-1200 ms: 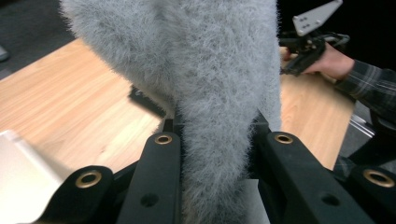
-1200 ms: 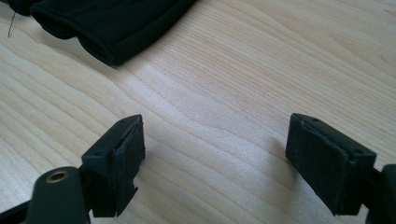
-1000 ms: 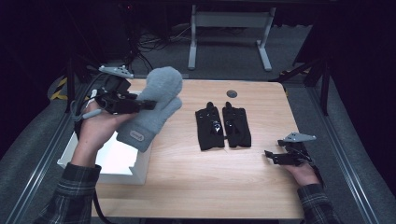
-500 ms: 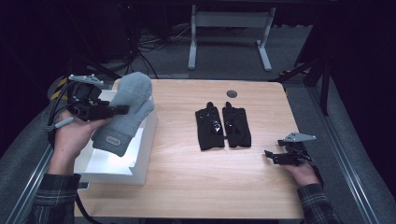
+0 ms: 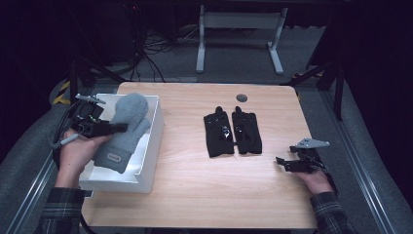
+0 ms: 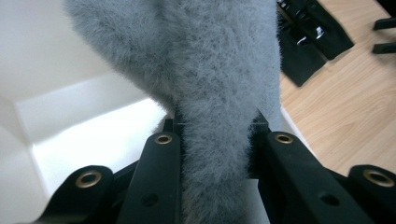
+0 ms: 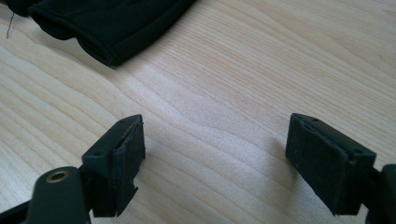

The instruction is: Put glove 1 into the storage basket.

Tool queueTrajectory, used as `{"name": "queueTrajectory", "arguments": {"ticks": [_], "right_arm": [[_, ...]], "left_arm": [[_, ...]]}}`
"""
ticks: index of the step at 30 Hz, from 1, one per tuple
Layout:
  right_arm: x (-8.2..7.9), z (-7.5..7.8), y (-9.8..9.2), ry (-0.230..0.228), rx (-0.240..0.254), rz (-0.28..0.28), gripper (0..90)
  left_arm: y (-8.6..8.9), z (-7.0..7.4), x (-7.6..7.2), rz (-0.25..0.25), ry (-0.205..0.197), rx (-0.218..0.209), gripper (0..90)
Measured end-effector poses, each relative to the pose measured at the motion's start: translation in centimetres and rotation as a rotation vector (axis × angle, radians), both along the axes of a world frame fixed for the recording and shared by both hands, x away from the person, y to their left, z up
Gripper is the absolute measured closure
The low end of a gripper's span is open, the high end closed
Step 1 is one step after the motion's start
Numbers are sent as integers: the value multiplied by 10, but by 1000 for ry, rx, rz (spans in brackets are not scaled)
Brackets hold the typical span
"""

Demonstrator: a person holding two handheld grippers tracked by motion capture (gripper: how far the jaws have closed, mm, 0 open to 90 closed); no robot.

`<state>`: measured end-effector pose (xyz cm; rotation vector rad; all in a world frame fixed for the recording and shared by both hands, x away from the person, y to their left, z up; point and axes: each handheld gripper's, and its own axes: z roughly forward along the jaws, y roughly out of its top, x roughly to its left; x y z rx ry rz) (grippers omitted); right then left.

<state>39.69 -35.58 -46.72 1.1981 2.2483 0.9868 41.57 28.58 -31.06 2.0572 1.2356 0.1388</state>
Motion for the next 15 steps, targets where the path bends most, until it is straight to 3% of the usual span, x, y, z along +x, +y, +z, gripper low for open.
{"name": "queueTrajectory", "arguments": {"ticks": [15], "right_arm": [[0, 0, 0, 0, 0, 0, 200]], "left_arm": [[2, -67, 24, 65, 138, 14, 748]]}}
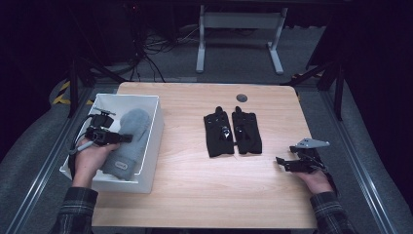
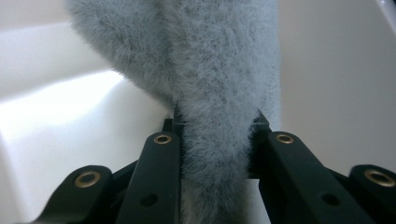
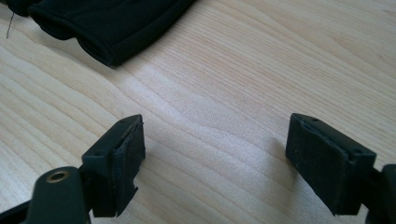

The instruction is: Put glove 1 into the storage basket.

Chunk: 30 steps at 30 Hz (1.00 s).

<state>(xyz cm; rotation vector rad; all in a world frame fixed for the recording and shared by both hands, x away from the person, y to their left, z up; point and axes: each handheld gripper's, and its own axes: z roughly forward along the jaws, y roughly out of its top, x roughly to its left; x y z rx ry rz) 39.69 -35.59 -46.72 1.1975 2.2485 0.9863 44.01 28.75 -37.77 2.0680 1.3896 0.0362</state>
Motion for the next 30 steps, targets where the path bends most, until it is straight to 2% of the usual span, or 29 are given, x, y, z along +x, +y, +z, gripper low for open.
{"name": "queueTrajectory", "arguments": {"ticks": [2, 6, 10, 14, 18, 20, 24, 26, 27, 30], "right_arm": [[0, 0, 0, 0, 0, 0, 200], [0, 0, 0, 0, 0, 0, 199], [0, 0, 0, 0, 0, -1, 200], [0, 0, 0, 0, 0, 0, 199], [0, 0, 0, 0, 0, -1, 200], [0, 0, 0, 0, 0, 0, 199], [0, 0, 0, 0, 0, -1, 199], [0, 0, 0, 0, 0, 0, 199], [0, 0, 0, 0, 0, 0, 199], [0, 0, 0, 0, 0, 0, 199]], "left_arm": [[2, -10, 5, 19, 22, 2, 747], [6, -21, 13, 57, 40, 14, 741], [8, -30, 18, 72, 55, 68, 714], [9, -34, 22, 98, 49, 140, 633], [11, -31, 22, 138, 25, 194, 485], [13, -27, 20, 148, 6, 183, 427], [10, -19, 18, 157, -24, 197, 366], [9, -13, 15, 166, -52, 188, 356], [8, -7, 13, 167, -67, 200, 341], [7, 0, 11, 164, -87, 195, 342]]}}
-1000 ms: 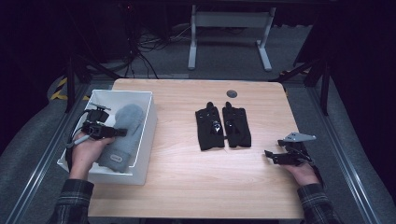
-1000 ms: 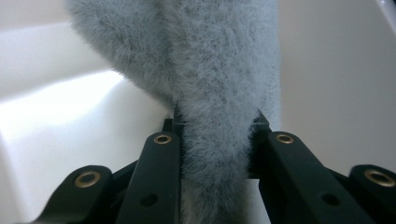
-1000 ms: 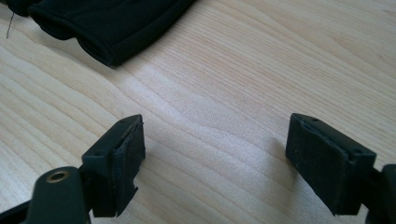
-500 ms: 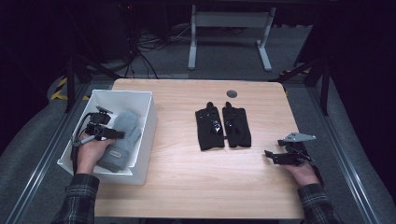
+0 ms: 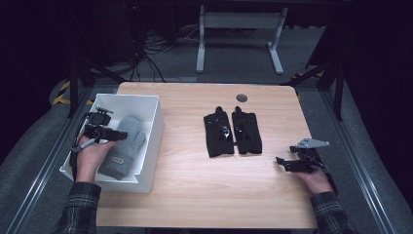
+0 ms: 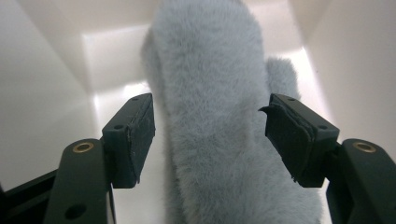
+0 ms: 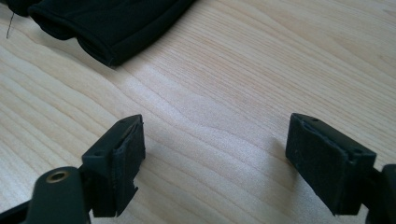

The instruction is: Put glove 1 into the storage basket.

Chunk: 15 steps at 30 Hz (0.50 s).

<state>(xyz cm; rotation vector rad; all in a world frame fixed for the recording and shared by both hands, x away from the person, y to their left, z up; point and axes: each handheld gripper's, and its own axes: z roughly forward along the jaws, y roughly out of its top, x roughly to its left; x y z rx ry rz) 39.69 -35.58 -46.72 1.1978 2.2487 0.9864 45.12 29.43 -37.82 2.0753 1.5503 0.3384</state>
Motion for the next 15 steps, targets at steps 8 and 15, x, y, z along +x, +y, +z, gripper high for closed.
{"name": "queueTrajectory", "arguments": {"ticks": [8, 15], "right_arm": [[0, 0, 0, 0, 0, 0, 199], [0, 0, 0, 0, 0, 0, 199]], "left_arm": [[-12, 13, -6, -71, -22, -46, 675], [-7, -9, 5, -17, 44, 45, 844]]}}
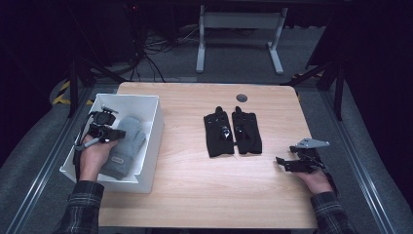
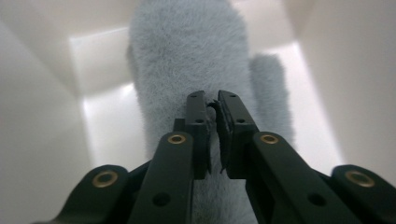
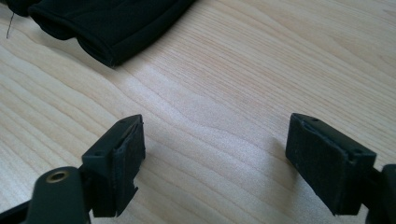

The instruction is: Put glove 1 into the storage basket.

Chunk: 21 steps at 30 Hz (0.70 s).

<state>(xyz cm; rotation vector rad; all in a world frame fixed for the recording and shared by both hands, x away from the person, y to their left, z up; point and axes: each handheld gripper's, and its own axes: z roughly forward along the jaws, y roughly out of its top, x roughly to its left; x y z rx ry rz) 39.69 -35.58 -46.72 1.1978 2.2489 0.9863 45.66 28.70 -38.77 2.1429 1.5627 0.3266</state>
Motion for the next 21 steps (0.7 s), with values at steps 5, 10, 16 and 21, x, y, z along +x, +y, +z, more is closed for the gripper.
{"name": "queueTrajectory", "arguments": {"ticks": [5, 10, 16, 21], "right_arm": [[0, 0, 0, 0, 0, 0, 199], [0, 0, 0, 0, 0, 0, 199], [0, 0, 0, 0, 0, 0, 199], [0, 0, 0, 0, 0, 0, 199]], "left_arm": [[8, -9, 2, 47, 12, 65, 853], [11, -2, -1, 49, -8, 29, 814], [3, 23, -9, 9, -68, -41, 690], [-23, 51, -17, -80, -128, -99, 600]]}}
